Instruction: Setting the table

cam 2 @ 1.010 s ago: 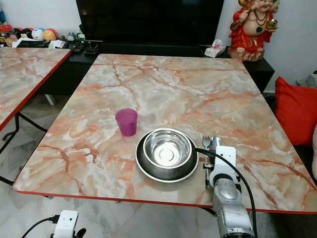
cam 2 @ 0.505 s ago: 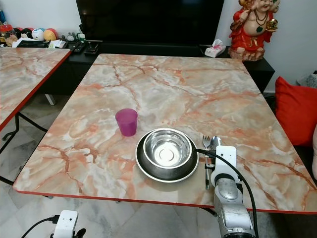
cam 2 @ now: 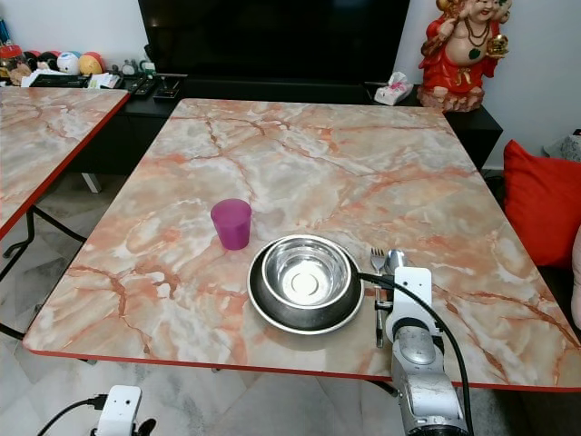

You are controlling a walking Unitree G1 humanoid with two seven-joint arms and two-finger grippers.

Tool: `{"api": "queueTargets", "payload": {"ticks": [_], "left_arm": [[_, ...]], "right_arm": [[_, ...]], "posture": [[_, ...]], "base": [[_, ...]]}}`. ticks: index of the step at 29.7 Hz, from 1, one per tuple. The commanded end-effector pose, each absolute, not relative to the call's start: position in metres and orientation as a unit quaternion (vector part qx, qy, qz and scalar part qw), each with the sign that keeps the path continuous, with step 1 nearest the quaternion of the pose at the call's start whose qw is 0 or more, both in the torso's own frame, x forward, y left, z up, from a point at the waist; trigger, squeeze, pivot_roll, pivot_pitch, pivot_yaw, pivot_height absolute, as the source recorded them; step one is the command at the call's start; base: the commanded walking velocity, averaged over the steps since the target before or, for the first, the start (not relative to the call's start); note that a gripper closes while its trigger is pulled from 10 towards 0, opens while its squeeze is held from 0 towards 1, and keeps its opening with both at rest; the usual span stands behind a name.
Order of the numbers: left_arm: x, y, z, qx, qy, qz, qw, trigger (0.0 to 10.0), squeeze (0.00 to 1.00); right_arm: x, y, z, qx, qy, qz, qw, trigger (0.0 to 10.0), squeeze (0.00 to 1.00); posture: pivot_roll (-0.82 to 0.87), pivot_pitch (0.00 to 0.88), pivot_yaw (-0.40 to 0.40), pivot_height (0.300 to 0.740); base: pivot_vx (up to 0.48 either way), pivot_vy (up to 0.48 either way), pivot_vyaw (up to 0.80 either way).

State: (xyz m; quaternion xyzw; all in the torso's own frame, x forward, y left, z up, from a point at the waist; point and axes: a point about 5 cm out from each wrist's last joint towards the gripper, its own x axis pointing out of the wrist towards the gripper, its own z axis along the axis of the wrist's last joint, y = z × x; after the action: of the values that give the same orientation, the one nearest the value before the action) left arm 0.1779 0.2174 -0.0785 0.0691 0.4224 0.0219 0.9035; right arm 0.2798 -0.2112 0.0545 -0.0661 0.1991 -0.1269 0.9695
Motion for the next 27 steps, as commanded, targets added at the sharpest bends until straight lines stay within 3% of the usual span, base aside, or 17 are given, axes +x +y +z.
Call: {"api": "queueTargets", "payload": {"ticks": [1,9,18,27], "left_arm": [[0.174,0.218,-0.081,0.072,0.435,0.018,0.897,10.0,0.00],[0.174,0.218,-0.081,0.071,0.435,0.018,0.897,10.0,0.00],[0.173,0.221,-0.081,0.070,0.435,0.021,0.897,10.0,0.00],[0.170,0.220,-0.082,0.064,0.440,0.025,0.895,10.0,0.00]], "right_arm": [[0.286,-0.214,0.071,-0.055,0.150,-0.145,0.976,10.0,0.00],[0.289,-0.220,0.085,-0.050,0.100,-0.173,0.979,10.0,0.00],[0.295,-0.228,0.133,-0.025,-0.065,-0.195,0.978,10.0,0.00],[0.295,-0.221,0.134,-0.020,-0.086,-0.179,0.980,10.0,0.00]], "posture": [[0.08,0.000,-0.022,0.740],[0.08,0.000,-0.021,0.740],[0.08,0.008,-0.019,0.740],[0.08,0.008,-0.019,0.740]], "base": [[0.000,0.000,0.00],[0.000,0.000,0.00],[0.000,0.000,0.00],[0.000,0.130,0.00]]}}
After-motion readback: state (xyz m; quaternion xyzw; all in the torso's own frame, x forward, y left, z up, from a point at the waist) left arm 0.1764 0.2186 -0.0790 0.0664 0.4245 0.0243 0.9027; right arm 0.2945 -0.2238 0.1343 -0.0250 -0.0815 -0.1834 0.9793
